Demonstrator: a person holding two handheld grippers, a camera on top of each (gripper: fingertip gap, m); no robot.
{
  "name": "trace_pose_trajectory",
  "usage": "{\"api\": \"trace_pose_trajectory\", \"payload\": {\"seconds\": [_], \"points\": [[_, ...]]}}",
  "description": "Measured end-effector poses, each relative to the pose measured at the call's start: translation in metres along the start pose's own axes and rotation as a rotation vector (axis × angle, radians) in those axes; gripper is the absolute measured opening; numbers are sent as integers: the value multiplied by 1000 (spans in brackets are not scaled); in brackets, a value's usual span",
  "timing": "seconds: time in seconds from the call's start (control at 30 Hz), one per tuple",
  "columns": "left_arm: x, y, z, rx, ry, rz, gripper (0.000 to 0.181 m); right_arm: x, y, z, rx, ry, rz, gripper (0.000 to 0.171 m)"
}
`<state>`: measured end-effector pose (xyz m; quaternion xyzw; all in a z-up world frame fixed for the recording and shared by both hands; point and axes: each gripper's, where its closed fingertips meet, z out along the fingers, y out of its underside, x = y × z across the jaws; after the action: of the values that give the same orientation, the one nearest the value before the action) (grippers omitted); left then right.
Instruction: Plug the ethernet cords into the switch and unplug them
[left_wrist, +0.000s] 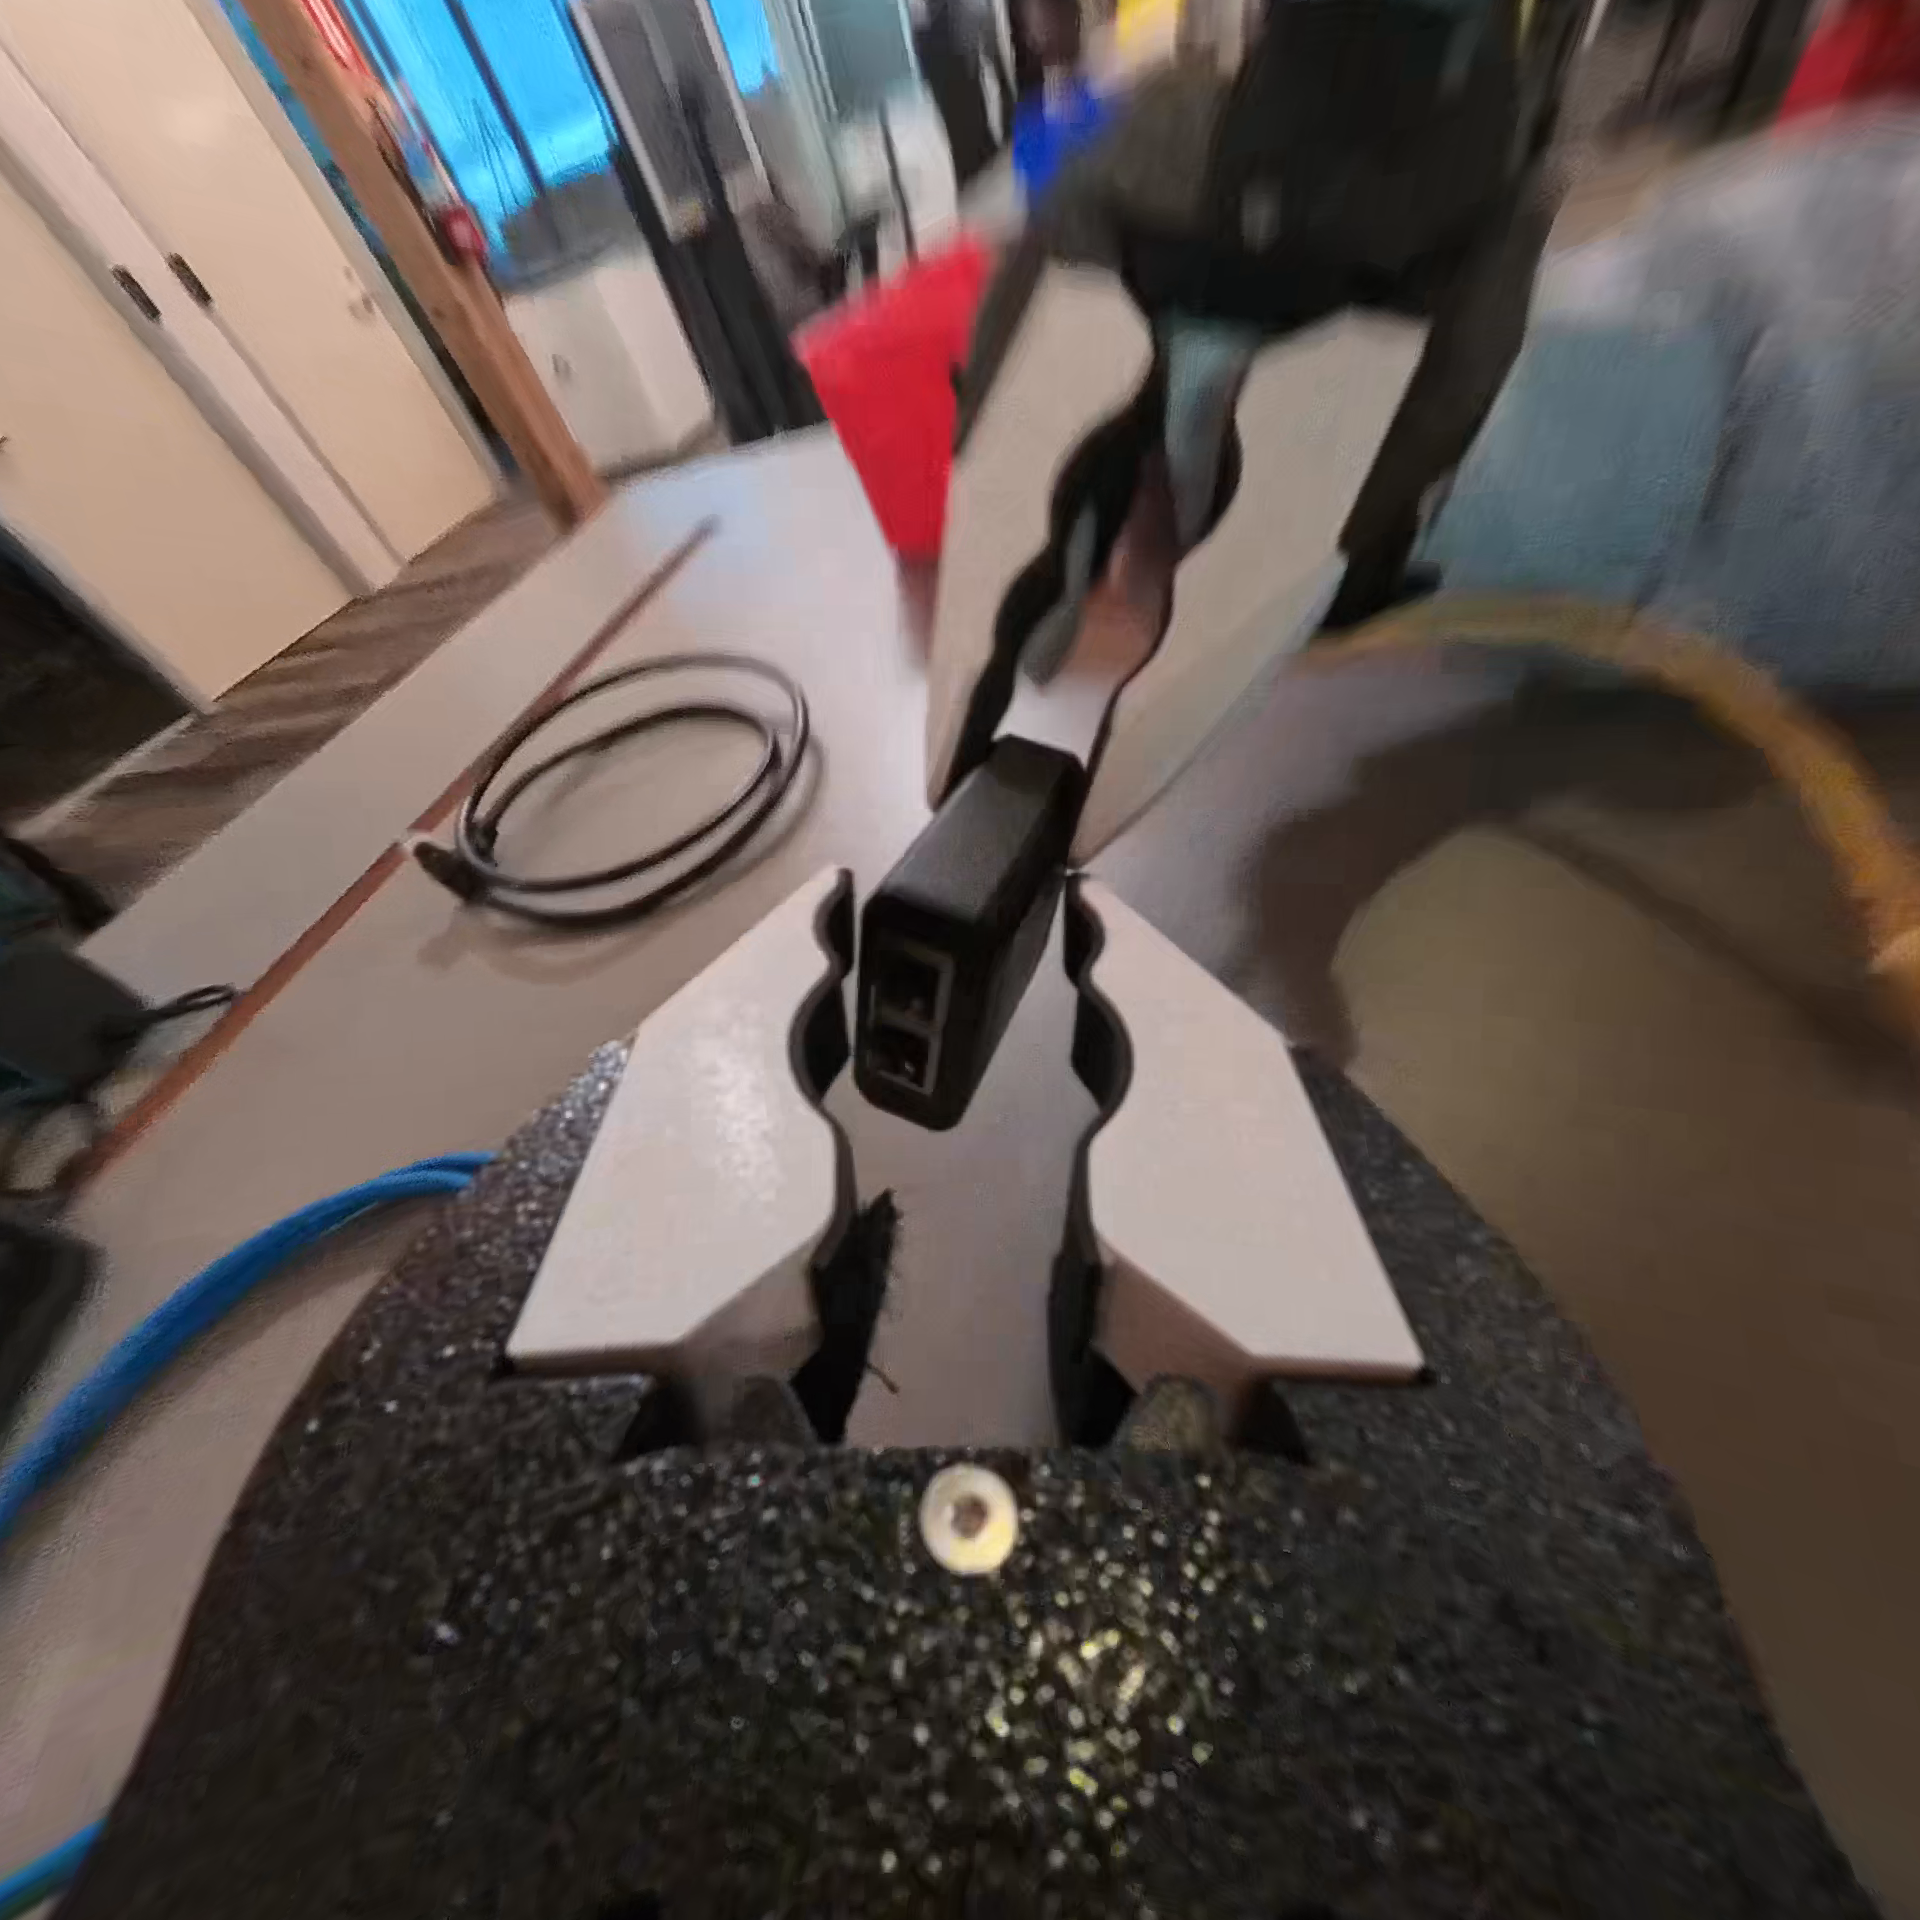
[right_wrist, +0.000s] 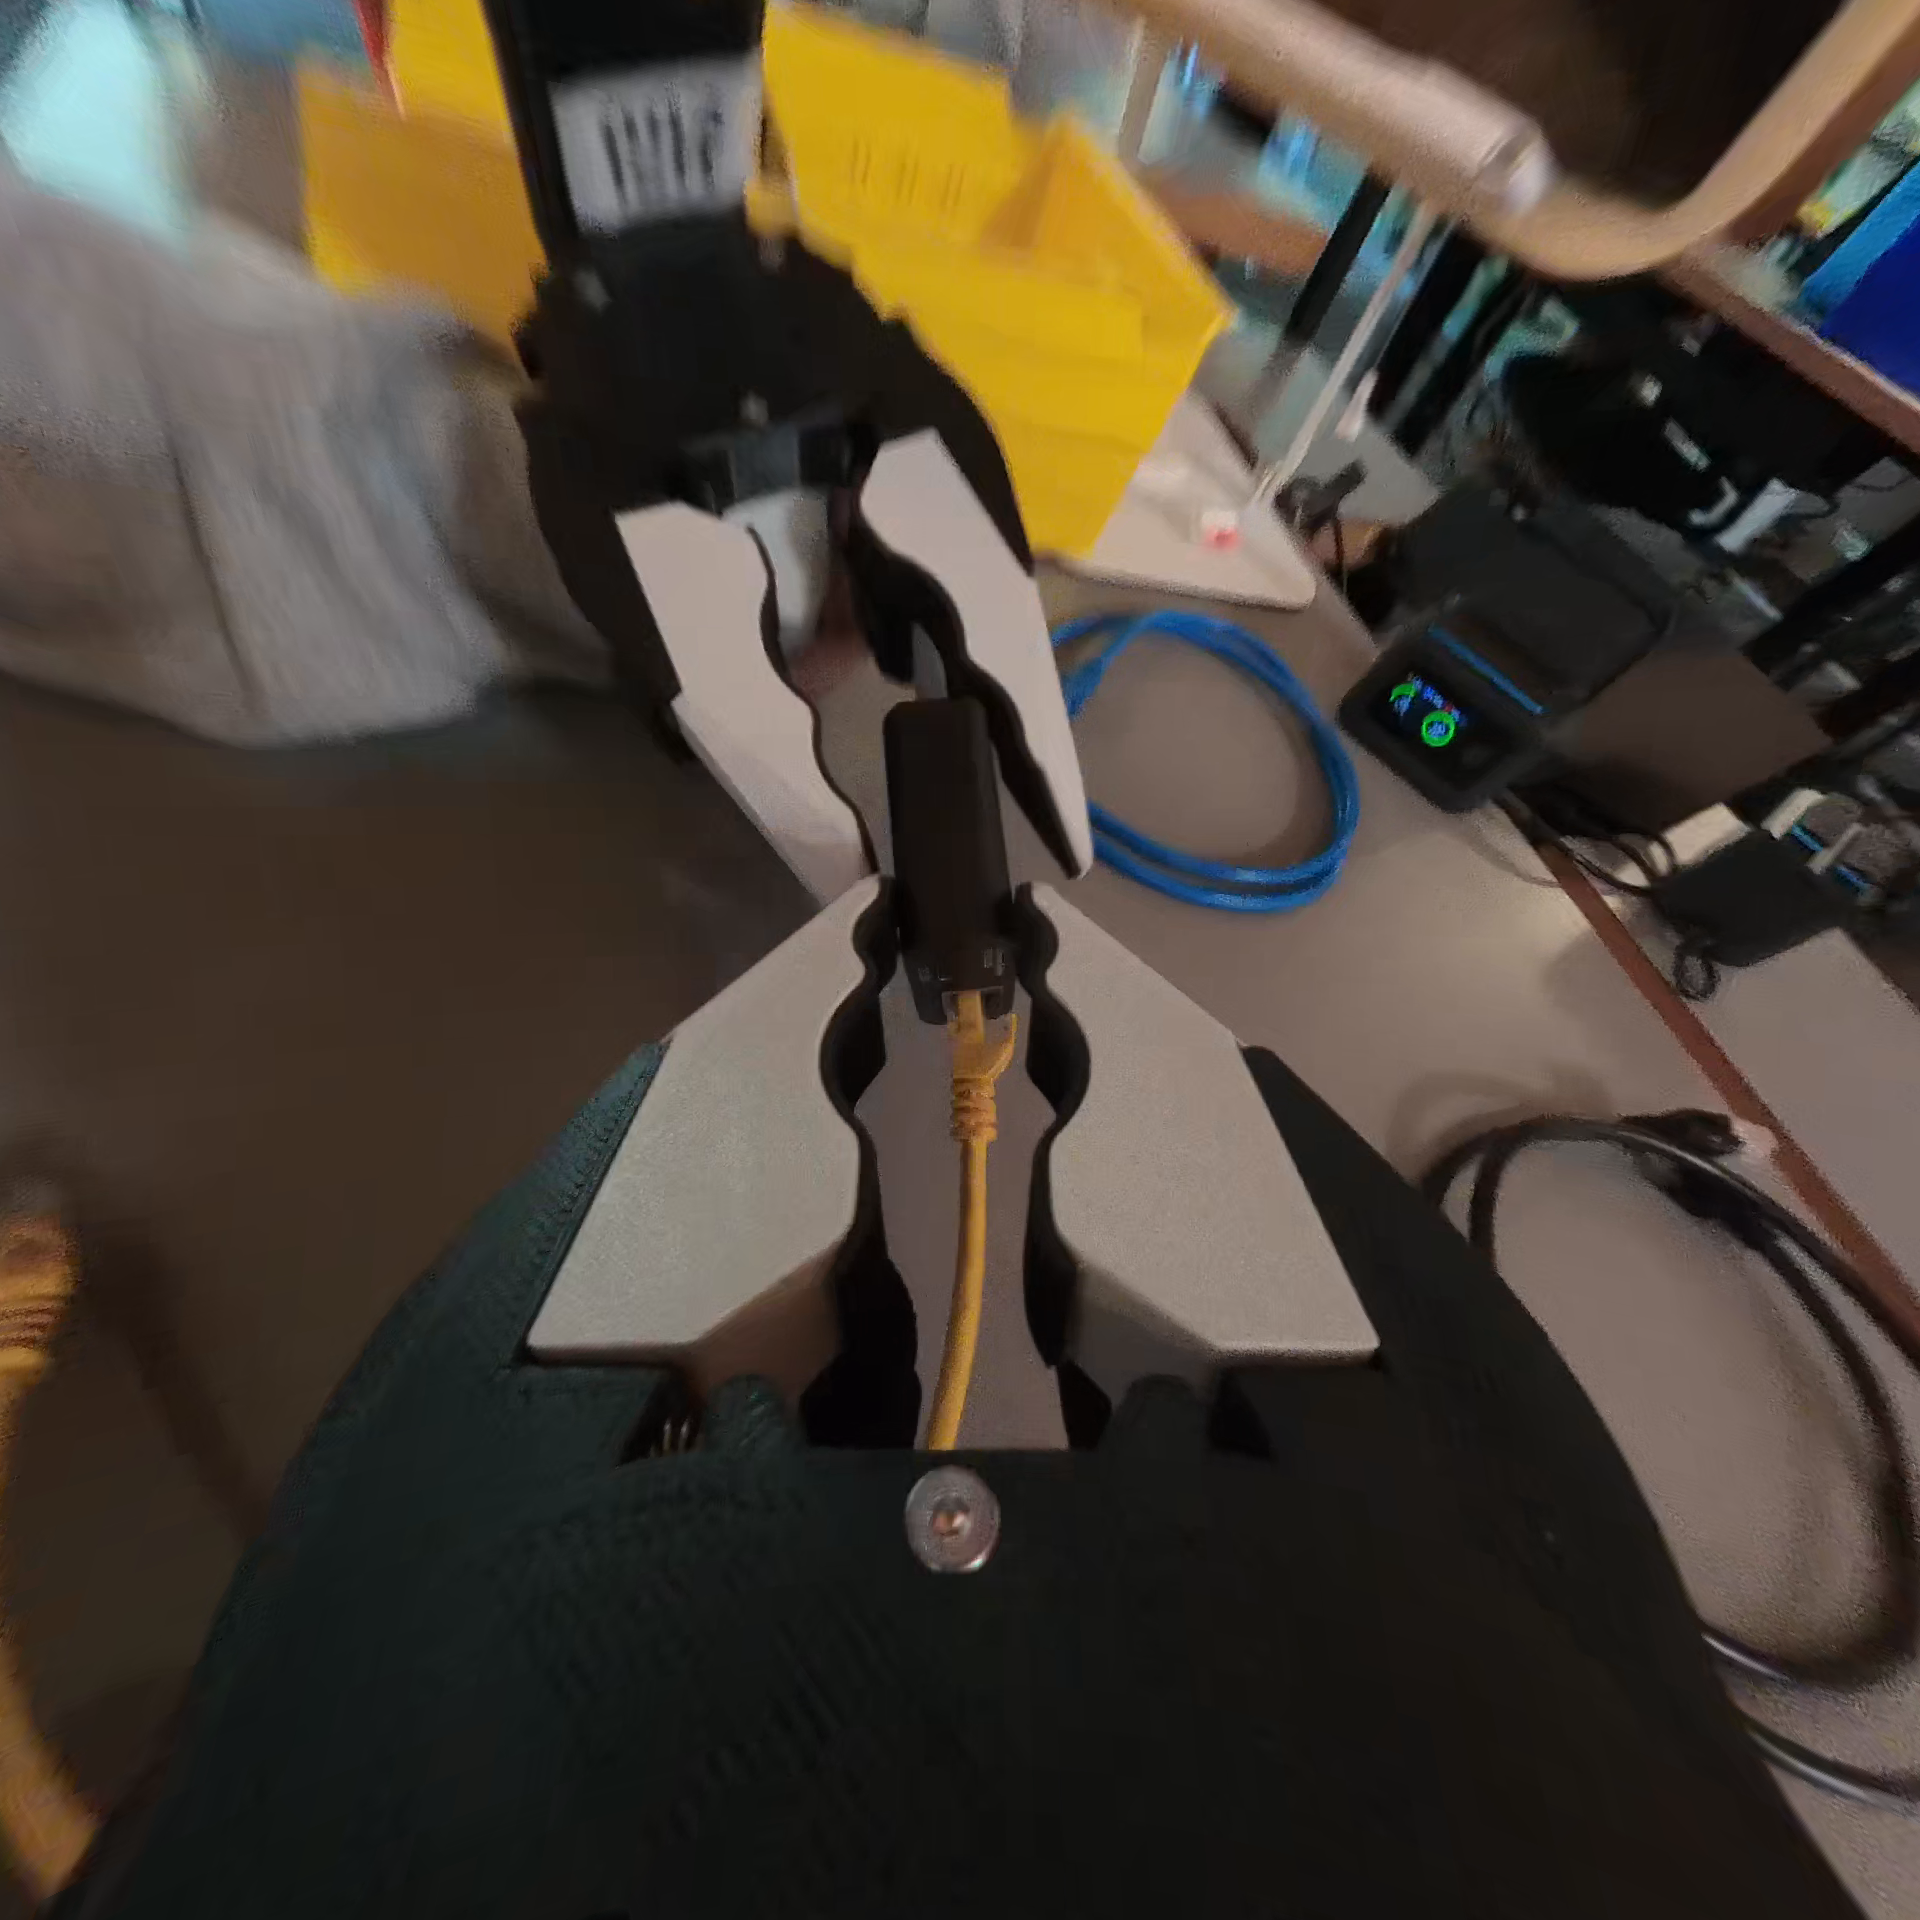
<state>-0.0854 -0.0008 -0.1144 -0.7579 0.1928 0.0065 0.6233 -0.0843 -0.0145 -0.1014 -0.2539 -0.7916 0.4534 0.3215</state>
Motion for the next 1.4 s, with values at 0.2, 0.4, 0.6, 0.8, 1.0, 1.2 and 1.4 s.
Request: {"api": "trace_pose_trajectory", "payload": {"seconds": [0.2, 0.4, 0.6, 0.8, 1.0, 1.2, 1.4], "points": [[4, -43, -17, 295, 177, -315, 51, 4, -52, -35, 418, -159, 265, 20], [18, -80, -32, 584, 322, -449, 24, -5, -69, -45, 512, -236, 275, 20], [2, -61, -22, 370, 88, -265, 22, 6, -42, -38, 309, -95, 183, 32], [-5, -46, -19, 75, -173, 210, 22, 14, -26, -34, 76, 136, -133, 47], [4, -36, -11, -101, -280, 602, 22, 0, -31, -28, -8, 195, -377, 45], [-1, -45, -12, 24, -289, 418, 36, 6, -31, -26, -25, 239, -378, 26], [-13, -74, -34, 373, -87, -158, 92, 10, -71, -57, 438, 13, 91, 23]]}}
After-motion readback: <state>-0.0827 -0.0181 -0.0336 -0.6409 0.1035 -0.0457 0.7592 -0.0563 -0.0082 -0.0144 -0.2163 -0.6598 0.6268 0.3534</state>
